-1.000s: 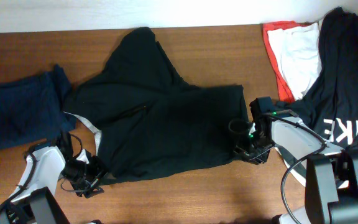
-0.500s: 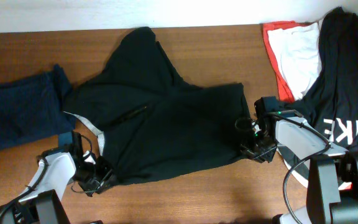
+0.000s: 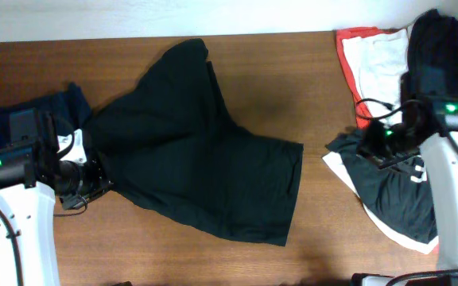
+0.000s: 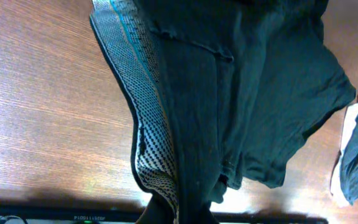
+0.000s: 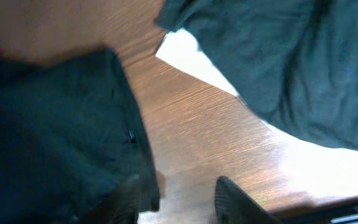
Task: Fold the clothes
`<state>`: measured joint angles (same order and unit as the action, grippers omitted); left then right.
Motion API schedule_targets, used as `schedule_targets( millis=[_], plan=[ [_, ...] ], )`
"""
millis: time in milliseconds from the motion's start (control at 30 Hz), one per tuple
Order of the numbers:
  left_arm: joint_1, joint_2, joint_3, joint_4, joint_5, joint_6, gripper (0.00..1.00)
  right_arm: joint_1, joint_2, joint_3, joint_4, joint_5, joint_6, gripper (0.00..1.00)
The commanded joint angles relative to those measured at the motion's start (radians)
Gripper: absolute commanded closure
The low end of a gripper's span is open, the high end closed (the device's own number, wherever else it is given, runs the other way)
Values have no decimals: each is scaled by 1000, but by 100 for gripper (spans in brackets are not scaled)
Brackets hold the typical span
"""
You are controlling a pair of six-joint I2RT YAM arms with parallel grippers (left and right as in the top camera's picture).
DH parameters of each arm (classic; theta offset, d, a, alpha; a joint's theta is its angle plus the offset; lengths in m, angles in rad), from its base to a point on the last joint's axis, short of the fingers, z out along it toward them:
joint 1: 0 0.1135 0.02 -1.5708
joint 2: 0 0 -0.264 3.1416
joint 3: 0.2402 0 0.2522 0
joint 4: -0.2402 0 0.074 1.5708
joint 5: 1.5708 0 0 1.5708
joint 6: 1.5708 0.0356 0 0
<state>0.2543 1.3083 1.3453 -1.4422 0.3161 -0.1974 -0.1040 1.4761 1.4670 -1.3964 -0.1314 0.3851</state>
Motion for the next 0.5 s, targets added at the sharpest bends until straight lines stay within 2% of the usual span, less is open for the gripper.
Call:
schedule_targets(
  millis=[0,167,233,467],
  plan=[
    [1,-1,-45,20,-6,31,100,149,2,-85,25,-67,-8,45],
    [1,-1,-120,64,-5,29,100,358,2,-397,230,-230,133,43],
    [1,0,-120,73,-5,27,100,435,2,-518,314,-240,243,43],
    [1,0,-120,81,2,27,100,628,2,-765,563,-248,547,43]
  ],
)
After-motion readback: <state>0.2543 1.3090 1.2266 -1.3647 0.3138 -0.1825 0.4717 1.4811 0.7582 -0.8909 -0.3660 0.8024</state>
